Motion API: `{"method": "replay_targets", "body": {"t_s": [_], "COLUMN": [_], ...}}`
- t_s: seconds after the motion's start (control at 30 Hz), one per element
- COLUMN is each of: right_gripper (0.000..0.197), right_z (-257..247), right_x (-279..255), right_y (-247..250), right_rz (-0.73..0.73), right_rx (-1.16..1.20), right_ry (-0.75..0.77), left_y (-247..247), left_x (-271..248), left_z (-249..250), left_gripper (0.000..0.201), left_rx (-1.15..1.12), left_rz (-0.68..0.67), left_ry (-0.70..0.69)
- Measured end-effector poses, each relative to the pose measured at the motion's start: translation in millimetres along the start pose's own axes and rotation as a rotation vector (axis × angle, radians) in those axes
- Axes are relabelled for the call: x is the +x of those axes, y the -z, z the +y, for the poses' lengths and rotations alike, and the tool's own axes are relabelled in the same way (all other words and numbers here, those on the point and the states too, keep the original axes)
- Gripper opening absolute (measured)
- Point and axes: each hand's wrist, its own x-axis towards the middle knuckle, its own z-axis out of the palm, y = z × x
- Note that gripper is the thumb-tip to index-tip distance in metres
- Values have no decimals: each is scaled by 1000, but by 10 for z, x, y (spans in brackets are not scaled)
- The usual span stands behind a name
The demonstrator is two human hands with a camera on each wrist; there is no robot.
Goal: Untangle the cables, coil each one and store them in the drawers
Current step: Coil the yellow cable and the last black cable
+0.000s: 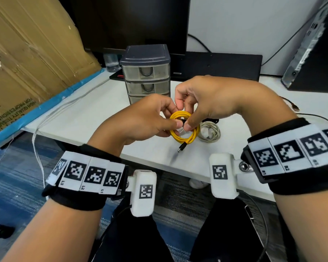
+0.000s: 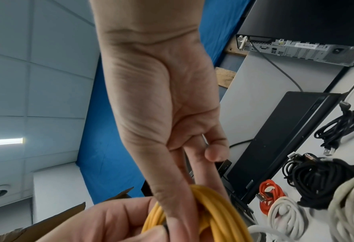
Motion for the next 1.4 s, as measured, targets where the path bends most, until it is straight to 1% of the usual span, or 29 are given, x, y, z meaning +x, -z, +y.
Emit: {"method": "replay_targets", "body": {"t_s": [0.1,0.2,0.4,0.5,0.57,0.67,0.73,0.8,0.97,1.1,1.17,1.3,1.4], "right_gripper": [39,38,38,37,33,30,30,29,19,20,18,13,13], "right_z": [-20,-12,-57,-47,-17,40,65,94,227,336,395,604,838], "right_x": [36,54,72,124,139,99,61,35,-81,-228,-270,-323,-357], "right_y": [-25,-69,-126,-164,-190,-233,-247,-237,-76,30,59,151,246], "right_rz": [58,123,112,170,238,341,393,403,424,343,329,390,419], "right_rx": [-5,43,0,24,121,410,557,618,657,671,702,740,745], "right_ry": [-13,-28,-52,-77,-64,-1,7,-3,-75,-132,-145,-167,-212], "left_y": [46,89,46,58,91,142,158,153,144,96,55,-70,-229], "left_x": [10,16,33,51,56,40,26,31,140,288,376,635,899], "left_z": [9,22,36,28,29,31,38,58,145,249,318,431,477], "left_gripper": [7,9,14,16,21,22,22,22,21,25,26,26,25], "left_rx": [39,79,232,225,192,101,32,-28,-107,-103,-105,-64,-12], "left_rz": [44,108,167,205,241,302,319,307,275,230,216,191,177], "left_ry": [5,-1,-17,-24,-41,-82,-106,-123,-149,-174,-183,-222,-232]}}
